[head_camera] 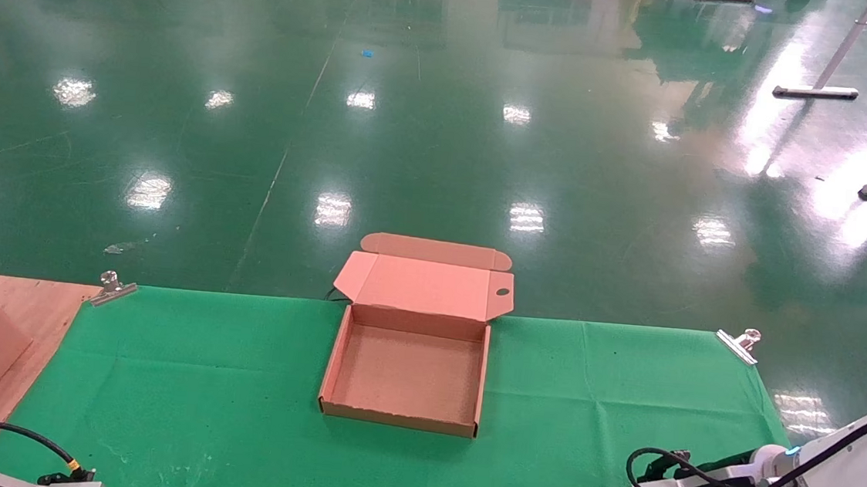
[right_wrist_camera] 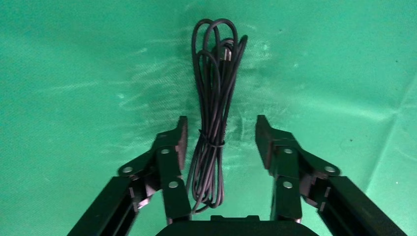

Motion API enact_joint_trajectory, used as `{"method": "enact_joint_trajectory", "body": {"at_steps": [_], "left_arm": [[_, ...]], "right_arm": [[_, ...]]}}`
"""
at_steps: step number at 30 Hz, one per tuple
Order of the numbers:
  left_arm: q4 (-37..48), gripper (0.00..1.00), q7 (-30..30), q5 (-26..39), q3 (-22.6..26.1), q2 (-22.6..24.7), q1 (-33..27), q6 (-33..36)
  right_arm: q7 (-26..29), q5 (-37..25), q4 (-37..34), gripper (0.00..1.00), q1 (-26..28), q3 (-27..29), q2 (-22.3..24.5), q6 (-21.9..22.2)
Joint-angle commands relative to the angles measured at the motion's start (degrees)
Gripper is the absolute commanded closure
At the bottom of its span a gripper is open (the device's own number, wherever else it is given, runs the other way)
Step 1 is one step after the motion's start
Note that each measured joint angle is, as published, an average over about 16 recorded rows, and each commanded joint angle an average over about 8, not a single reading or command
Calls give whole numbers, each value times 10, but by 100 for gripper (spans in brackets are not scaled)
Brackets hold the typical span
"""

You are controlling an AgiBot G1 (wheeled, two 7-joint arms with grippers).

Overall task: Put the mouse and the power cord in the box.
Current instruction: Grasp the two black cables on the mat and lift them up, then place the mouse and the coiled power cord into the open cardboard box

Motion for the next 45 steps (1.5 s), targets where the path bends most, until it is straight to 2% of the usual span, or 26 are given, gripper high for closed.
{"method": "enact_joint_trajectory", "body": {"at_steps": [1, 15, 23, 28, 35, 40, 45], "left_arm": [[6, 100, 4, -1, -1, 0, -1, 1], [17, 100, 27, 1, 1, -4, -24, 18], [-38, 100, 17, 23, 13, -12, -78, 46], [-110, 100, -19, 25, 12, -21, -125, 86], [-231, 100, -99, 14, 0, -13, -181, 121], [-284, 100, -147, 7, -9, 12, -220, 122], [-287, 100, -161, 4, -17, 41, -270, 118]], "right_arm": [[-4, 0, -4, 100, 1, 0, -1, -2], [-16, 1, -15, 100, 15, 0, -3, -19], [-22, 16, -4, 100, 49, 10, 7, -55], [-14, 34, 13, 100, 93, 22, 15, -95], [19, 58, 43, 100, 153, 38, 4, -139], [56, 64, 63, 100, 193, 44, -26, -138], [91, 67, 70, 100, 238, 48, -66, -122]]}}
